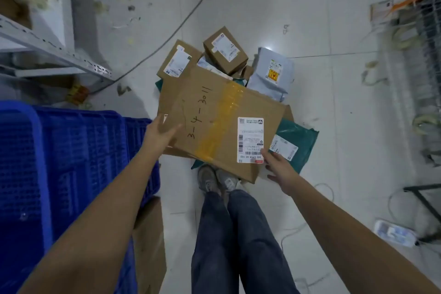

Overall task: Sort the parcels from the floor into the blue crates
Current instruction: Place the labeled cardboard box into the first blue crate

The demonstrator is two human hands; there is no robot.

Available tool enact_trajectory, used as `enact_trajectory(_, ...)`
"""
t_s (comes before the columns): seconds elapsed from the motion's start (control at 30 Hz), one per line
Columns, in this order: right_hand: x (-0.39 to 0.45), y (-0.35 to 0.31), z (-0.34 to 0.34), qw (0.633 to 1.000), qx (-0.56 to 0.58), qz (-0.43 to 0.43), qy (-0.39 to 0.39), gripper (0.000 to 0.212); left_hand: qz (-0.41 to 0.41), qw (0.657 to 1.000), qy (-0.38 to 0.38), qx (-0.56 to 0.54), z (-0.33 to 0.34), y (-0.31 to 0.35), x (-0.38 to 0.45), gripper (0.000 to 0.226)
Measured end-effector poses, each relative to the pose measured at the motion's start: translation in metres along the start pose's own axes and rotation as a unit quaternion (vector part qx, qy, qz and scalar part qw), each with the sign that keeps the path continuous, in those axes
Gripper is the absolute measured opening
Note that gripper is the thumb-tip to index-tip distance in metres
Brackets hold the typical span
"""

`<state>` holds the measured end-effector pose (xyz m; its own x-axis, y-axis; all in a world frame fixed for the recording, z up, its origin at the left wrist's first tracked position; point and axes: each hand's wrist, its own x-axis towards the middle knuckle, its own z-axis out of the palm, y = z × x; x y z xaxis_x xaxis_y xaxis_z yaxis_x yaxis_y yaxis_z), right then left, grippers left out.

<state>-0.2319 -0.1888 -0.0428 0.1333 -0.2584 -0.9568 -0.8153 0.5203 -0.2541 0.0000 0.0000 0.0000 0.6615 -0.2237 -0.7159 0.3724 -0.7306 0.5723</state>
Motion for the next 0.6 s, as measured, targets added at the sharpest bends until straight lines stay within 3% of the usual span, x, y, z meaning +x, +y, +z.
enact_trajectory(0.23,0.022,0.003,0.012,0.999,0.002,0.002,-0.044,0.074,-0.082,0.995,-0.046,0.039,-0.003,-0.028,0.032,0.072)
enact_trajectory(0.43,0.009,0.008,0.016,0.998,0.046,-0.034,-0.028,0.071,-0.052,0.998,-0.011,0.023,-0.001,-0.042,0.012,0.069)
enact_trajectory(0.6,-0.031,0.002,0.005,0.994,0.053,-0.088,-0.023,0.082,-0.031,0.998,0.016,-0.044,-0.014,-0.042,-0.021,0.066)
